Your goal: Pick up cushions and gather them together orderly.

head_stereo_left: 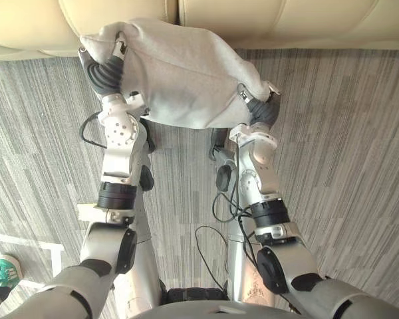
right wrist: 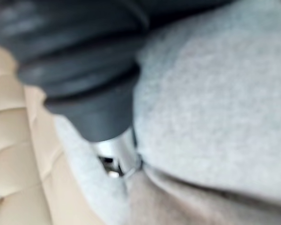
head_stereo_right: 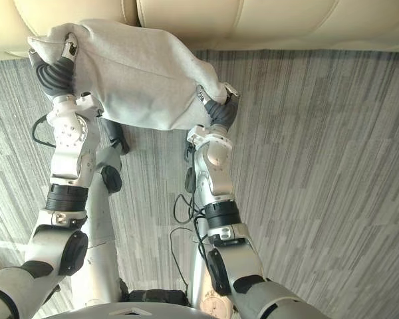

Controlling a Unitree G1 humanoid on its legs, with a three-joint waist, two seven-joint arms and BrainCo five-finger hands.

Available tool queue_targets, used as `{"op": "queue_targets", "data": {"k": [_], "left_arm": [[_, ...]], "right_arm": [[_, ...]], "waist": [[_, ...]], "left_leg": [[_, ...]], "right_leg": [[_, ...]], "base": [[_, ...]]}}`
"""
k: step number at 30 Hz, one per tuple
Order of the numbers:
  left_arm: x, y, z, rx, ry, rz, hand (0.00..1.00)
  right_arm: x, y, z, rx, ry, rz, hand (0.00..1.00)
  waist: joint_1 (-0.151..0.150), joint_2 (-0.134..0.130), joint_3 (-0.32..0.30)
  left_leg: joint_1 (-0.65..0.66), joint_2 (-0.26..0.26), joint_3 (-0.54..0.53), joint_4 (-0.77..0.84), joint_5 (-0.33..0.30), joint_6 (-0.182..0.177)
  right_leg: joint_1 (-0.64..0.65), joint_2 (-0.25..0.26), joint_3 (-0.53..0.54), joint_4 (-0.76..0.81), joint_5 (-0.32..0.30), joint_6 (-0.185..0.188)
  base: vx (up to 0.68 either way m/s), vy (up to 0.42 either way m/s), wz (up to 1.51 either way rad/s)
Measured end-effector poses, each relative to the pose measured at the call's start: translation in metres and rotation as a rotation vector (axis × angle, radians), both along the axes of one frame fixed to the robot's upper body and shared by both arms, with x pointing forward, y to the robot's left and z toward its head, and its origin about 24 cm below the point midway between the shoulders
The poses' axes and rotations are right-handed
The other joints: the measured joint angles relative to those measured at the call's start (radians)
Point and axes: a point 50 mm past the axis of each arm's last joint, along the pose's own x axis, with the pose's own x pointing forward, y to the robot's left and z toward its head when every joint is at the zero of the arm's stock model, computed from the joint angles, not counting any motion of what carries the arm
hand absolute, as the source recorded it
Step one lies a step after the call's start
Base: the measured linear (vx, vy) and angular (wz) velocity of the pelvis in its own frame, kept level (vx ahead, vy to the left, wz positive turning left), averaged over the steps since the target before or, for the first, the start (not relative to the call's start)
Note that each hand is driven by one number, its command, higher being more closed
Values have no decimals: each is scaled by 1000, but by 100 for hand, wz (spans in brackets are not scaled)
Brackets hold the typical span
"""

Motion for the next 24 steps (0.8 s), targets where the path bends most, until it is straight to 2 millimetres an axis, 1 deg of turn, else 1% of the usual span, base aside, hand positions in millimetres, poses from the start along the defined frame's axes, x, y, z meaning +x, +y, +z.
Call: {"op": "queue_targets", "data": {"k": [3, 4, 5, 7, 8, 10, 11, 12, 13, 14, 16, 18, 19, 21, 22, 23, 24], "left_arm": [[-12, -3, -11, 3, 1, -13, 100], [-18, -7, -20, 1, 9, -25, 100], [-25, -11, -28, -1, 12, -40, 100], [-34, -17, -31, 10, -4, -65, 100], [-37, -18, -35, 16, -3, -71, 100], [-48, -17, -49, 30, 19, -84, 100], [-50, -17, -52, 31, 25, -89, 100], [-59, -16, -66, 35, 57, -100, 100], [-62, -15, -74, 38, 81, -104, 100], [-68, -13, -86, 43, 124, -108, 100], [-79, -8, -102, 39, 177, -116, 100], [-91, -4, -120, 30, 241, -119, 100], [-97, -2, -126, 26, 262, -120, 100], [-104, -1, -133, 23, 289, -132, 100], [-106, 0, -137, 21, 303, -143, 100], [-109, 1, -142, 15, 323, -151, 100], [-110, 1, -143, 17, 330, -154, 100]], "right_arm": [[-11, -1, -12, 3, 15, 3, 100], [-18, -3, -22, 0, 35, 3, 100], [-24, -4, -33, -1, 52, 1, 100], [-36, -8, -40, 2, 54, -2, 100], [-41, -9, -45, 1, 63, -1, 100], [-55, -12, -60, -7, 94, 10, 100], [-58, -13, -62, -7, 97, 10, 100], [-69, -14, -70, -11, 119, 15, 100], [-74, -16, -76, -14, 139, 16, 100], [-83, -17, -85, -22, 165, 24, 100], [-96, -17, -94, -39, 198, 32, 100], [-110, -16, -103, -69, 234, 42, 100], [-117, -17, -103, -95, 232, 42, 100], [-121, -18, -101, -141, 225, 34, 100], [-122, -19, -101, -170, 227, 32, 100], [-123, -19, -102, -197, 232, 32, 100], [-123, -19, -102, -206, 236, 33, 100]], "waist": [[3, 0, 0], [5, -3, -16], [5, -4, -51], [4, -4, -54], [4, -4, -55], [6, -9, -76], [7, -9, -76], [7, -10, -97], [8, -11, -125], [8, -13, -168], [14, -22, -195], [16, -29, -270], [18, -32, -294], [18, -34, -340], [16, -33, -360], [14, -34, -374], [14, -35, -377]], "left_leg": [[80, 7, 0, 20, -27, -1], [115, 9, -3, 35, -47, -5], [131, 9, -4, 39, -62, -8], [200, 7, -4, 46, -75, -13], [238, 7, -4, 51, -92, -13], [326, 4, -2, 52, -120, -21], [347, 4, -2, 51, -126, -22], [413, 4, 0, 50, -144, -27], [431, 4, 2, 47, -152, -27], [470, 3, 5, 37, -161, -30], [582, 4, 22, 6, -180, -36], [659, 4, 35, -37, -189, -40], [706, 4, 45, -62, -194, -46], [752, 2, 58, -91, -197, -47], [769, -1, 59, -102, -197, -48], [803, -2, 63, -119, -197, -47], [816, -3, 65, -126, -196, -46]], "right_leg": [[89, 8, -1, -6, -10, 3], [128, 8, 0, -4, -27, 7], [149, 8, 1, -5, -38, 6], [224, 8, 1, -18, -45, 9], [265, 8, 2, -20, -53, 13], [360, 7, 3, -42, -63, 19], [383, 7, 3, -49, -64, 21], [457, 8, 1, -72, -72, 28], [479, 9, 1, -85, -73, 29], [526, 11, 0, -113, -74, 31], [639, 19, 2, -175, -73, 35], [726, 23, -1, -254, -62, 39], [780, 25, -1, -300, -52, 39], [831, 26, 0, -355, -35, 37], [855, 28, -1, -381, -27, 42], [897, 31, 0, -418, -18, 44], [911, 33, 1, -430, -13, 48]], "base": [[2, -64, -7], [-12, -80, -9], [-7, -83, -5], [11, -48, 0], [30, -30, -2], [62, -11, -4], [111, 31, -3], [101, 40, -2], [173, 69, -3], [184, 68, -4], [181, 51, -8], [202, 42, -9], [228, 41, -11], [186, 26, -10], [199, 17, -6], [164, 9, -4], [214, 8, -7]]}}
